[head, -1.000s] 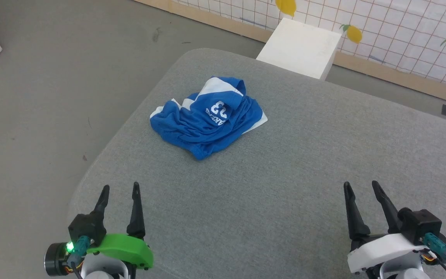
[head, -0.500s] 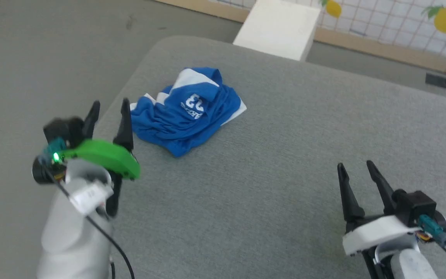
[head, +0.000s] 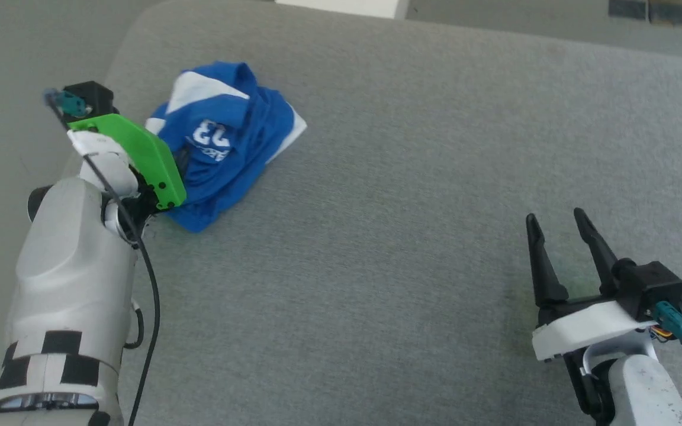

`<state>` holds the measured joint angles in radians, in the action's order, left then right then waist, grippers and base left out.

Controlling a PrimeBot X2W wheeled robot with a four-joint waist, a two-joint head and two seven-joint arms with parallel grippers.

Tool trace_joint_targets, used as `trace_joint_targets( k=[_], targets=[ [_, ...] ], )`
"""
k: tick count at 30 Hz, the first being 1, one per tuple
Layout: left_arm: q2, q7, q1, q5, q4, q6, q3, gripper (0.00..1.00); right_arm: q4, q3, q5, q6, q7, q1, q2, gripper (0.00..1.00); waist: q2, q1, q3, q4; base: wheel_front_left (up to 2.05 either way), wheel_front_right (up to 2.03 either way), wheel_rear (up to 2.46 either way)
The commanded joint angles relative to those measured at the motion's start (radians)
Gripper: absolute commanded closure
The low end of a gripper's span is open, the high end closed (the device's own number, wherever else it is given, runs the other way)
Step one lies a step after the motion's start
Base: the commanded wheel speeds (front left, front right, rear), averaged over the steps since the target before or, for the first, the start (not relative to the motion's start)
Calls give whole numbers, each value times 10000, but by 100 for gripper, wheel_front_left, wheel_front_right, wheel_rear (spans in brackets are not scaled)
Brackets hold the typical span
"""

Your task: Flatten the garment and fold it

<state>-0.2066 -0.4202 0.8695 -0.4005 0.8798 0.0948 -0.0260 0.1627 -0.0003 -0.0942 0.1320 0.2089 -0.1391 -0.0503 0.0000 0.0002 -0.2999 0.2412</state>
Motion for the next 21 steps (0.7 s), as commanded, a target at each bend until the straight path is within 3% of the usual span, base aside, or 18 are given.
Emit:
trace_joint_targets(
  k=[1,8,12,13,21],
  targets=[
    [-86,-336,218,50,200,-78,-94,0,-108,-26,89,-13,-35,-182,1,0,0,-2,-709,-606,0,0,0],
    [-149,-2000,396,385,1092,-369,-652,0,-382,-96,174,-13,-133,-230,1,0,0,-2,-1095,-672,0,0,0],
    [-19,-2295,308,273,1218,-302,-720,0,-419,-99,178,-13,-170,-218,1,0,0,-2,-1159,-592,0,0,0],
    [11,-2212,284,219,1195,-309,-683,99,-416,-92,174,-13,-175,-224,1,0,0,-2,-1160,-570,0,0,0],
    [133,-635,181,-234,720,-276,-259,100,-240,-73,108,-13,-130,-292,1,0,0,-2,-788,-278,0,0,0]
  ],
)
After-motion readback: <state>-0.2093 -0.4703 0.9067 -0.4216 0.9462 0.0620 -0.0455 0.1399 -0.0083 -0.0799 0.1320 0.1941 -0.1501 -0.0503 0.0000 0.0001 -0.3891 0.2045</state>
